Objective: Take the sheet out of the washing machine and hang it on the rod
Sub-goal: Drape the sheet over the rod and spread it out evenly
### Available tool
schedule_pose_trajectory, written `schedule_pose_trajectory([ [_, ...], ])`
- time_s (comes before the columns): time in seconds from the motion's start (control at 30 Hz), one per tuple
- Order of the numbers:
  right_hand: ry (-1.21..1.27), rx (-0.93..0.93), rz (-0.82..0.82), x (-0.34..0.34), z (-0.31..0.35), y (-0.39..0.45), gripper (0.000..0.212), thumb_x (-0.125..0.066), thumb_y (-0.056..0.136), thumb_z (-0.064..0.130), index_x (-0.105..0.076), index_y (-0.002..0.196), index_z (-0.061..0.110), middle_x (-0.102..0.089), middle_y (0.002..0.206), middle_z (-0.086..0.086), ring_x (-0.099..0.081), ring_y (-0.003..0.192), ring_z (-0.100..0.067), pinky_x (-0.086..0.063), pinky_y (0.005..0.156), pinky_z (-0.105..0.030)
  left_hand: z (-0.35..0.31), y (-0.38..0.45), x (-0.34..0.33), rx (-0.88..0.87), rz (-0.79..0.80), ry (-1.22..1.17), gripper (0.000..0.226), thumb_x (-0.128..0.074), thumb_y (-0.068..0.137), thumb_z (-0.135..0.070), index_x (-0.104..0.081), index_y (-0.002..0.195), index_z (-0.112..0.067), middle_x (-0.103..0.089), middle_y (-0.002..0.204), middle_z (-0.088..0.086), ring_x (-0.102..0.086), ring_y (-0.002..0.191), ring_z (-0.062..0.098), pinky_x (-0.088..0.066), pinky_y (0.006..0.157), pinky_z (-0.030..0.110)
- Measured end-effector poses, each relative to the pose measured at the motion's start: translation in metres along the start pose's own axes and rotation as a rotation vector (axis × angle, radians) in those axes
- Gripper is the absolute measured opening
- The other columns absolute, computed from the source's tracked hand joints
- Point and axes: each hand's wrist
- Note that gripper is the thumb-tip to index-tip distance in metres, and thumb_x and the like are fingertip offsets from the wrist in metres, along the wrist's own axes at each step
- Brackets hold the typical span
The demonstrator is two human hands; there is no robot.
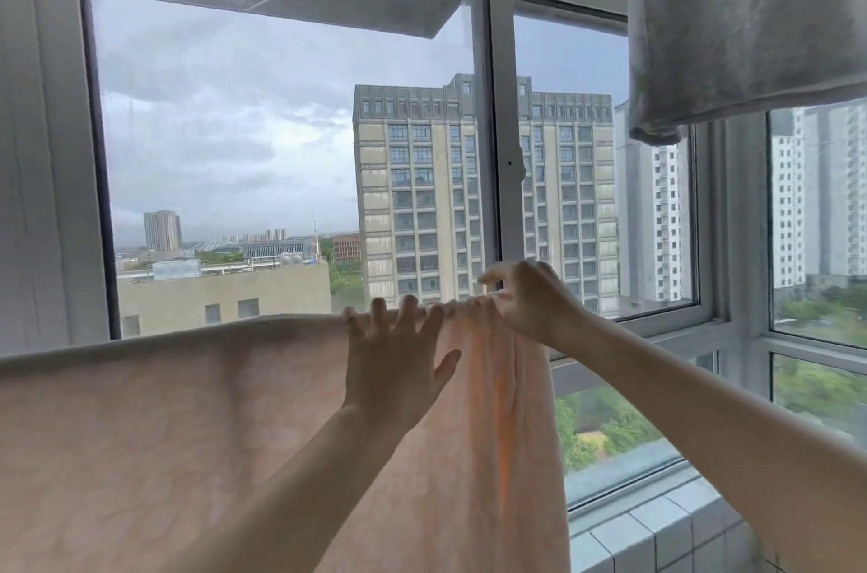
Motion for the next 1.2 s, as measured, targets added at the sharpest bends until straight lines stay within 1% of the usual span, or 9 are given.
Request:
schedule_pose_trajectory([
  [0.13,-0.073,-0.094,0.106,0.001,-0.02,-0.001,0.024,-0.058,0.092,0.014,-0.066,0.113,0.005,-0.07,0.106,-0.009,-0.064,0.1,-0.022,-0.052,0.09,-0.034,0.004,0.003,-0.015,-0.034,-0.128,0.001,0.057,-0.055,0.081,-0.063,-0.055,0.122,-0.024,-0.058,0.116,0.01,-0.055,0.104,0.042,-0.038,0.089,0.065],
  [0.27,-0.152,-0.064,0.009,-0.008,-0.017,0.004,0.015,-0.057,0.089,0.009,-0.069,0.097,0.01,-0.071,0.091,-0.007,-0.067,0.083,-0.023,-0.056,0.078,-0.039,0.012,0.004,-0.026,-0.046,-0.231,-0.01,0.059,-0.066,0.075,-0.059,-0.052,0.117,-0.02,-0.056,0.11,0.013,-0.054,0.097,0.042,-0.038,0.086,0.066],
  [0.43,-0.471,-0.049,-0.006,0.001,-0.007,0.008,0.024,-0.046,0.08,-0.012,-0.061,0.075,0.007,-0.058,0.07,-0.005,-0.062,0.069,-0.025,-0.054,0.066,-0.037,0.016,0.004,-0.035,-0.065,-0.309,-0.009,0.062,-0.07,0.073,-0.057,-0.053,0.117,-0.017,-0.057,0.111,0.016,-0.054,0.099,0.045,-0.038,0.086,0.068],
  [0.57,-0.506,-0.25,-0.18,0.034,-0.045,0.023,0.023,-0.049,0.081,-0.006,-0.065,0.084,0.01,-0.065,0.083,-0.009,-0.064,0.08,-0.029,-0.052,0.069,-0.035,0.015,0.005,-0.038,-0.062,-0.341,-0.006,0.061,-0.068,0.074,-0.058,-0.052,0.116,-0.015,-0.057,0.112,0.016,-0.054,0.101,0.044,-0.038,0.088,0.068],
  [0.67,-0.461,-0.272,0.034,0.038,-0.064,0.015,0.027,-0.053,0.087,0.006,-0.068,0.106,0.017,-0.068,0.11,-0.011,-0.064,0.098,-0.029,-0.054,0.084,-0.04,0.013,0.007,-0.039,-0.053,-0.327,0.003,0.06,-0.065,0.076,-0.06,-0.054,0.116,-0.016,-0.056,0.114,0.015,-0.052,0.103,0.044,-0.037,0.09,0.067],
  [0.73,-0.366,-0.214,0.155,0.031,-0.061,0.009,0.03,-0.059,0.09,0.016,-0.064,0.119,0.016,-0.063,0.126,-0.009,-0.059,0.114,-0.026,-0.048,0.098,-0.04,0.011,0.008,-0.04,-0.052,-0.322,-0.003,0.059,-0.066,0.075,-0.06,-0.059,0.115,-0.017,-0.056,0.115,0.015,-0.052,0.104,0.045,-0.037,0.09,0.067],
  [0.83,-0.165,-0.073,0.173,0.02,-0.044,0.006,0.029,-0.065,0.089,0.019,-0.067,0.117,0.012,-0.066,0.121,-0.003,-0.059,0.115,-0.018,-0.041,0.103,-0.028,0.009,0.008,-0.04,-0.056,-0.324,0.005,0.059,-0.065,0.075,-0.06,-0.061,0.116,-0.018,-0.057,0.116,0.015,-0.052,0.103,0.045,-0.037,0.09,0.067],
  [1.0,-0.122,-0.002,0.018,-0.001,-0.04,0.009,0.014,-0.066,0.086,0.011,-0.075,0.097,0.011,-0.074,0.096,-0.002,-0.067,0.088,-0.015,-0.054,0.087,-0.035,0.015,0.008,-0.043,-0.061,-0.327,0.022,0.06,-0.065,0.076,-0.06,-0.062,0.12,-0.019,-0.055,0.115,0.015,-0.051,0.102,0.045,-0.038,0.09,0.066],
  [1.2,-0.305,-0.023,-0.128,-0.013,-0.044,0.014,0.022,-0.055,0.085,0.005,-0.07,0.072,0.015,-0.067,0.066,-0.003,-0.064,0.061,-0.021,-0.054,0.06,-0.033,0.02,0.008,-0.045,-0.068,-0.337,0.039,0.062,-0.064,0.077,-0.059,-0.06,0.125,-0.02,-0.056,0.116,0.015,-0.052,0.103,0.045,-0.037,0.09,0.065],
])
Point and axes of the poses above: each hand's wrist, its own y-axis towards the middle knuckle, its own x-axis out of the back of the hand, z = x × y
